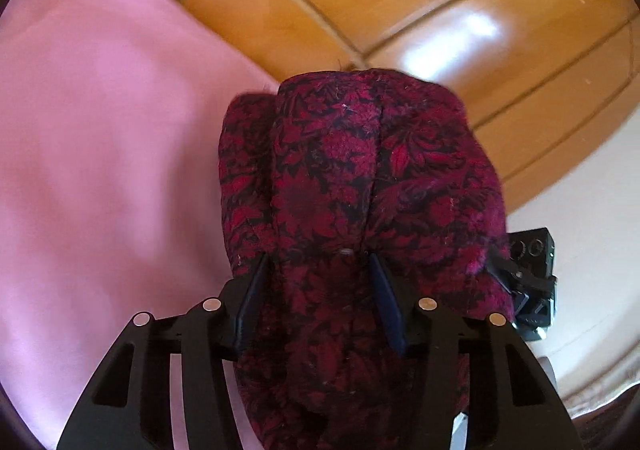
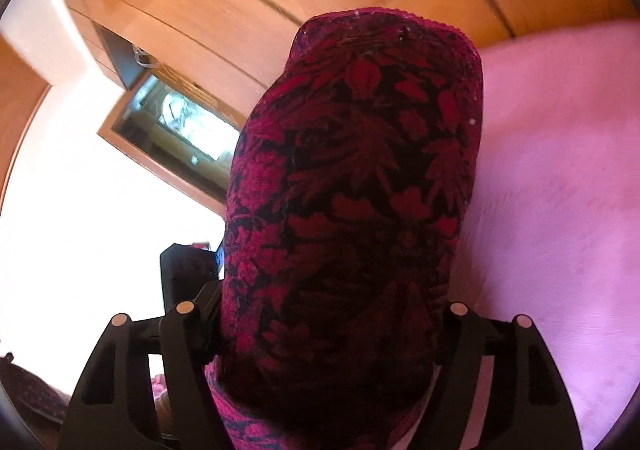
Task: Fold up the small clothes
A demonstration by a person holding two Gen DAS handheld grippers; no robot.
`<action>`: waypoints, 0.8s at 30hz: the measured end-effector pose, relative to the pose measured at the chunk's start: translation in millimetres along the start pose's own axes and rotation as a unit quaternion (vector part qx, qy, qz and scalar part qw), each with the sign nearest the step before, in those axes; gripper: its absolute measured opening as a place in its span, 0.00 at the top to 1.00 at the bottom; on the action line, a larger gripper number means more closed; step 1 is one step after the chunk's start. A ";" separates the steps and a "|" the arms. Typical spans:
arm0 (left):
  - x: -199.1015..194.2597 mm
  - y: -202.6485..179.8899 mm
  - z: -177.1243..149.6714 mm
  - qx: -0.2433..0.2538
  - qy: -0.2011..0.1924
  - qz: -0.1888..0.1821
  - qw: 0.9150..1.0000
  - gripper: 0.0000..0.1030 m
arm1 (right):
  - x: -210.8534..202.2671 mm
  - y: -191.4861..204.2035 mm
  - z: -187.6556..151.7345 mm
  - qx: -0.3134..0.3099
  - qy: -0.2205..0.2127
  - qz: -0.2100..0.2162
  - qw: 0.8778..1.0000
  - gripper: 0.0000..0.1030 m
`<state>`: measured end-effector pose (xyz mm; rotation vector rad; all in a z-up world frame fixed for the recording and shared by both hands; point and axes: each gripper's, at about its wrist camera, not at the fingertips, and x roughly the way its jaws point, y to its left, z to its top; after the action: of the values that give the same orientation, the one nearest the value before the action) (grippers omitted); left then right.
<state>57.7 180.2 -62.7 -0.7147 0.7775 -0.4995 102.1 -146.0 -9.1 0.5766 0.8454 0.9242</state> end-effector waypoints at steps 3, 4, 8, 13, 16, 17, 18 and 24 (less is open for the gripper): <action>47.0 -51.1 15.9 0.056 0.022 -0.035 0.998 0.54 | -49.2 0.8 2.0 -0.007 -0.051 -0.020 0.998 0.31; 62.1 -65.7 20.2 0.066 0.030 -0.048 0.996 0.55 | -68.2 -2.4 0.4 -0.004 -0.068 -0.025 0.997 0.31; 143.6 -137.6 29.8 0.121 0.076 -0.079 0.987 0.55 | -147.5 -26.5 -6.1 0.012 -0.140 -0.067 0.988 0.32; 237.8 -219.8 6.0 0.210 0.151 -0.064 0.964 0.55 | -241.3 -83.2 -29.4 0.073 -0.217 -0.145 0.963 0.32; 288.3 -243.8 -28.6 0.275 0.198 0.017 0.941 0.62 | -269.9 -126.7 -55.9 0.127 -0.222 -0.207 0.944 0.33; 298.5 -245.7 -40.9 0.286 0.207 0.030 0.935 0.62 | -272.9 -138.6 -65.3 0.143 -0.217 -0.221 0.940 0.32; 301.1 -246.5 -47.6 0.292 0.206 0.035 0.933 0.62 | -273.0 -149.2 -76.7 0.154 -0.209 -0.238 0.936 0.30; 289.9 -254.1 -65.9 0.296 0.169 0.069 0.938 0.62 | -286.8 -134.5 -96.4 0.137 -0.213 -0.321 0.913 0.11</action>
<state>149.4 -199.3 -40.2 -0.0098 0.9283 -0.6971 -12.6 -453.3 -54.9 0.6534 0.6980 0.0661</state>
